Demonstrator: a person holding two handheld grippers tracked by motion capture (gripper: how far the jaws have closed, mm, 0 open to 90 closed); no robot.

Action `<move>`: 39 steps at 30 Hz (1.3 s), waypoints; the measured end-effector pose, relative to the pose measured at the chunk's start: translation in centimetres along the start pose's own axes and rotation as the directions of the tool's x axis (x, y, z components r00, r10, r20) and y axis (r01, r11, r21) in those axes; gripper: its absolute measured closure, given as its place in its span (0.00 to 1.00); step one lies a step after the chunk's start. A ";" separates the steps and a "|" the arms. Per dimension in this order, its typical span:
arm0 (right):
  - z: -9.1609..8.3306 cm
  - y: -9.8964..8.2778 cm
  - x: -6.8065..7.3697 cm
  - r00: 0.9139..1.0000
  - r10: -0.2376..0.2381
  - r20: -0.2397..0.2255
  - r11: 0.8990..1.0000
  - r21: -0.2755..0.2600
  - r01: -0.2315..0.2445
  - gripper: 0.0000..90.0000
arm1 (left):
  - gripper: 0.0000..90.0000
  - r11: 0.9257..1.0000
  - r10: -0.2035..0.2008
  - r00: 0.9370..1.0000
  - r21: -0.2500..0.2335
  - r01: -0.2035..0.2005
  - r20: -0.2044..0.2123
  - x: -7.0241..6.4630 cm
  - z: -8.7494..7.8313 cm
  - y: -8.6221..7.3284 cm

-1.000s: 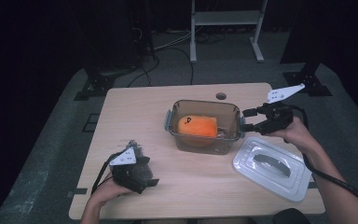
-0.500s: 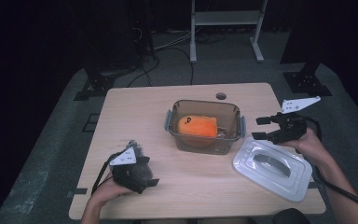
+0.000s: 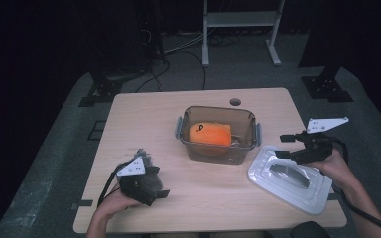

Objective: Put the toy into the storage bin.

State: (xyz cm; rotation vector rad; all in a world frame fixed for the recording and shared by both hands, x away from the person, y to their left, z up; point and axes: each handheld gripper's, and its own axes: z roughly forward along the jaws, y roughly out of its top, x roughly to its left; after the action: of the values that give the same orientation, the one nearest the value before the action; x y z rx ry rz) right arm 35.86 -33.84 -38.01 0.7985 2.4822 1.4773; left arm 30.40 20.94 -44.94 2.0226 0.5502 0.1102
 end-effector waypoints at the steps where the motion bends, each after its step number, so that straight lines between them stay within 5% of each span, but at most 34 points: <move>1: 0.0 -0.3 0.0 1.000 0.001 0.000 1.000 -0.003 -0.001 0.30 | 0.03 1.000 -0.001 1.000 0.000 0.001 0.001 0.0 0.0 0.0; 39: -0.1 -8.8 0.3 0.994 0.092 0.065 0.996 0.009 -0.093 0.31 | 0.03 1.000 0.005 1.000 0.015 -0.005 0.015 -0.2 0.3 0.0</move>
State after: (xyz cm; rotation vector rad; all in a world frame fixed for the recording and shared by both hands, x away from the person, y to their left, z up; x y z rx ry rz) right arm 32.32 -37.03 -45.42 0.9597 2.4400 1.4416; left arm 30.32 20.64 -45.08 2.0377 0.5376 0.0943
